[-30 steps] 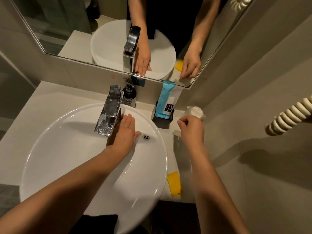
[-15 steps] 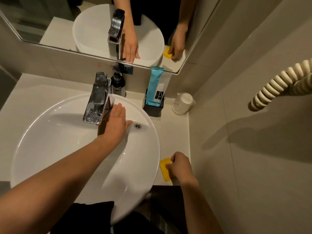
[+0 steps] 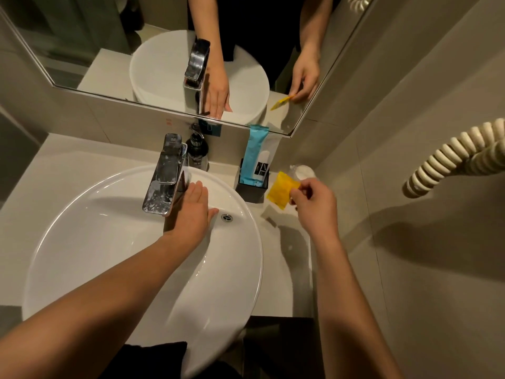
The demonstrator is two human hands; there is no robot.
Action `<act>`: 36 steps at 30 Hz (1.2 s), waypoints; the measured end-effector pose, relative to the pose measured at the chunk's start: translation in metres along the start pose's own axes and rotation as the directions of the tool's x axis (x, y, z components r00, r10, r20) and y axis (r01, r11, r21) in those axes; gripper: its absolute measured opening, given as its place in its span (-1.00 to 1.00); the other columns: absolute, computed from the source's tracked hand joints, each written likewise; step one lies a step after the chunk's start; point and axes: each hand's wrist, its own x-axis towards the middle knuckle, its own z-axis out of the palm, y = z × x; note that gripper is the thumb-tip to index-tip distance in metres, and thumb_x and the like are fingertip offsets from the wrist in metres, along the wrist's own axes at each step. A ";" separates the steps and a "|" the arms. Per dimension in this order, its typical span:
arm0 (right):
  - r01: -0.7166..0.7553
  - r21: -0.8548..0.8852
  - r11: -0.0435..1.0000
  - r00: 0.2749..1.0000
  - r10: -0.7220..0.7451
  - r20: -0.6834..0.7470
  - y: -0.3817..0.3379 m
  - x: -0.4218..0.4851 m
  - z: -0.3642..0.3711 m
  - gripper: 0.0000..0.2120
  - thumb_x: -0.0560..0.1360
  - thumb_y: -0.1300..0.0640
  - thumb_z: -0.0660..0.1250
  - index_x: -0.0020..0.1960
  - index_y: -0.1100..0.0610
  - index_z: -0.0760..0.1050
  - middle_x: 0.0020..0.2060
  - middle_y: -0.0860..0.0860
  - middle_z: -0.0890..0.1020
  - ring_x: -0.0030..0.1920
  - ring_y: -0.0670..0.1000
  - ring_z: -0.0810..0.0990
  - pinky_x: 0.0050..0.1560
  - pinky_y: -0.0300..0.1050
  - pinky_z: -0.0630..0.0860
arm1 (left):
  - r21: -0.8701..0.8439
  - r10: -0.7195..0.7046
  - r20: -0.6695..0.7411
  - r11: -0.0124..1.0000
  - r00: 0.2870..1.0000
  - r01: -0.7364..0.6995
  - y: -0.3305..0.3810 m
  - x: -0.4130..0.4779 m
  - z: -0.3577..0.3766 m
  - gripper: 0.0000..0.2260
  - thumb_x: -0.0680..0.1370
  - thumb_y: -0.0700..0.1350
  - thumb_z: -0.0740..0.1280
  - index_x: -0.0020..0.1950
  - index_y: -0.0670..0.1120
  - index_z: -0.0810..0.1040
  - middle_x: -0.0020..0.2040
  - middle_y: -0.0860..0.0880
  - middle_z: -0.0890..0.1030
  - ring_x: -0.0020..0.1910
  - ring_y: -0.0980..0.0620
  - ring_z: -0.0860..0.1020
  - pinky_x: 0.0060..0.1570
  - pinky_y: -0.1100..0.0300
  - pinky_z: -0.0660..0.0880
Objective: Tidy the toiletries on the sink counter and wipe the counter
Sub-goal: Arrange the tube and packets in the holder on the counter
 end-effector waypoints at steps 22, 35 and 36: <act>0.108 -0.402 0.909 0.973 -0.014 0.232 -0.004 0.068 0.088 -0.77 0.63 0.12 0.29 -0.20 0.02 0.54 -0.08 0.09 0.61 -0.08 0.11 0.57 -0.20 -0.10 0.37 | 0.004 -0.016 0.024 1.000 1.000 0.016 0.005 -0.007 -0.009 -0.42 0.70 0.05 0.11 0.62 -0.23 0.07 0.64 -0.18 0.03 0.63 -0.11 -0.06 0.46 0.14 -0.30; 0.023 -0.434 0.901 0.967 0.091 0.240 -0.005 0.071 0.085 -0.81 0.59 0.09 0.37 -0.12 0.12 0.69 -0.08 0.06 0.73 -0.20 0.03 0.61 -0.32 -0.14 0.45 | 0.007 -0.031 0.053 1.000 0.998 0.030 0.008 -0.008 -0.012 -0.42 0.70 0.04 0.09 0.62 -0.21 0.02 0.64 -0.17 -0.01 0.63 -0.10 -0.09 0.40 0.17 -0.36; 0.019 -0.419 0.908 0.970 0.084 0.226 -0.005 0.069 0.084 -0.83 0.59 0.08 0.38 -0.05 0.12 0.72 -0.04 0.06 0.74 -0.15 0.04 0.64 -0.26 -0.12 0.50 | 0.000 -0.031 0.059 1.000 0.998 0.031 0.008 -0.008 -0.012 -0.42 0.70 0.04 0.09 0.62 -0.22 0.02 0.64 -0.17 -0.01 0.63 -0.10 -0.09 0.39 0.17 -0.36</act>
